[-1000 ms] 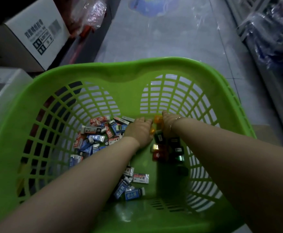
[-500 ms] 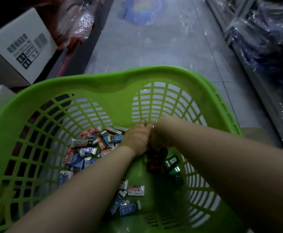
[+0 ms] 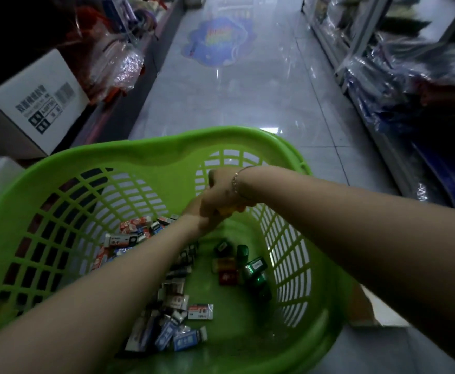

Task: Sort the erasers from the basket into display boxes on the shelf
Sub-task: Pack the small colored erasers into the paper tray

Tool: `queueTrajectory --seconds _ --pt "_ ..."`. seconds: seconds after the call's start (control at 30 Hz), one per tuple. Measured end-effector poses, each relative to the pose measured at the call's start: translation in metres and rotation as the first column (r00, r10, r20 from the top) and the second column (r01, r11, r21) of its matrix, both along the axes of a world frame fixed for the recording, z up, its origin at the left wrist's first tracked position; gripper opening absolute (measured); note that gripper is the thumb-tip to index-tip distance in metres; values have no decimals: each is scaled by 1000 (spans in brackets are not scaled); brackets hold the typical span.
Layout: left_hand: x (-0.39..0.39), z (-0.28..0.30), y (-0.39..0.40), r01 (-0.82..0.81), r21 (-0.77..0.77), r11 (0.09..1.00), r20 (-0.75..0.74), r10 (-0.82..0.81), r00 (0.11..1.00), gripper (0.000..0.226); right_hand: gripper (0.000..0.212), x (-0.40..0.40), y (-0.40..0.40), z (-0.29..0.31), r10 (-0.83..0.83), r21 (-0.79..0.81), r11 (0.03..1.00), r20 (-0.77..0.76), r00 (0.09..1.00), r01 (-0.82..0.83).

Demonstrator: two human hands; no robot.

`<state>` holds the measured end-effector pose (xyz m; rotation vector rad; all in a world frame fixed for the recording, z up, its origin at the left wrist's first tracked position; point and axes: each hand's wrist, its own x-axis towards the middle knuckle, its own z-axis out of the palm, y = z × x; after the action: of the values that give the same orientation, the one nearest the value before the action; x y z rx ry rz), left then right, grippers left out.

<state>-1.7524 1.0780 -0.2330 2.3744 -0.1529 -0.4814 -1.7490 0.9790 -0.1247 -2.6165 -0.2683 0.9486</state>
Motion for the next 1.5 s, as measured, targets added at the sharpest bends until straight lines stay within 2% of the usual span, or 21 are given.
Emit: queueTrajectory --seconds 0.1,0.17,0.27,0.33,0.43,0.5,0.57,0.63,0.7,0.73,0.77,0.87,0.93,1.0,1.07,1.13,1.23,1.4,1.5 --pt "1 45 -2 -36 -86 996 47 40 998 7 33 -9 -19 33 -164 361 925 104 981 117" --pt "-2 83 -11 -80 -253 964 95 107 990 5 30 -16 -44 58 -268 532 831 122 956 165" --pt "-4 145 -44 -172 -564 807 56 245 968 5 19 -21 -89 86 -498 737 624 119 859 260" --pt "-3 178 -81 -200 -674 712 -3 268 964 11 15 -22 -123 98 -635 832 444 30 772 333" --pt "-5 209 -148 -221 -783 581 -37 311 950 21 8 -29 -172 99 -749 865 188 -179 638 465" --pt "-16 217 -191 -228 -852 471 -45 368 929 23 13 -39 -200 89 -766 837 60 -310 562 544" --pt "-34 211 -228 -250 -917 311 -79 472 878 21 13 -54 -223 73 -764 826 -60 -399 506 560" --pt "-59 188 -256 -335 -936 111 -228 536 813 18 3 -73 -242 53 -737 823 -153 -464 492 546" --pt "-89 157 -274 -483 -871 -87 -455 514 728 19 3 -94 -254 31 -685 798 -211 -533 497 564" --pt "-103 140 -278 -555 -819 -146 -548 487 680 18 7 -103 -258 20 -662 773 -233 -570 486 590" --pt "-116 125 -279 -617 -770 -165 -612 467 639 17 12 -112 -261 9 -646 744 -253 -605 465 618" --pt "-134 89 -272 -714 -683 -155 -701 412 582 15 16 -128 -262 -14 -569 654 -307 -709 417 691" --pt "-137 74 -263 -732 -670 -121 -714 375 591 14 29 -135 -258 -26 -469 590 -328 -780 415 738" --pt "-138 64 -253 -738 -671 -72 -708 358 609 24 39 -142 -254 -38 -422 576 -303 -795 435 759" --pt "-137 55 -242 -734 -679 19 -681 358 639 35 29 -149 -251 -48 -429 595 -266 -777 460 758" --pt "-136 48 -230 -702 -706 99 -643 326 693 33 20 -153 -250 -54 -454 608 -236 -759 467 758" --pt "-135 43 -215 -662 -728 178 -606 285 743 23 23 -154 -247 -62 -492 621 -198 -732 471 758" --pt "-136 38 -203 -511 -723 464 -424 287 859 27 30 -152 -243 -67 -556 626 -147 -693 459 766" --pt "-135 36 -203 -447 -682 579 -350 279 894 29 35 -150 -242 -67 -584 646 -124 -661 471 753"
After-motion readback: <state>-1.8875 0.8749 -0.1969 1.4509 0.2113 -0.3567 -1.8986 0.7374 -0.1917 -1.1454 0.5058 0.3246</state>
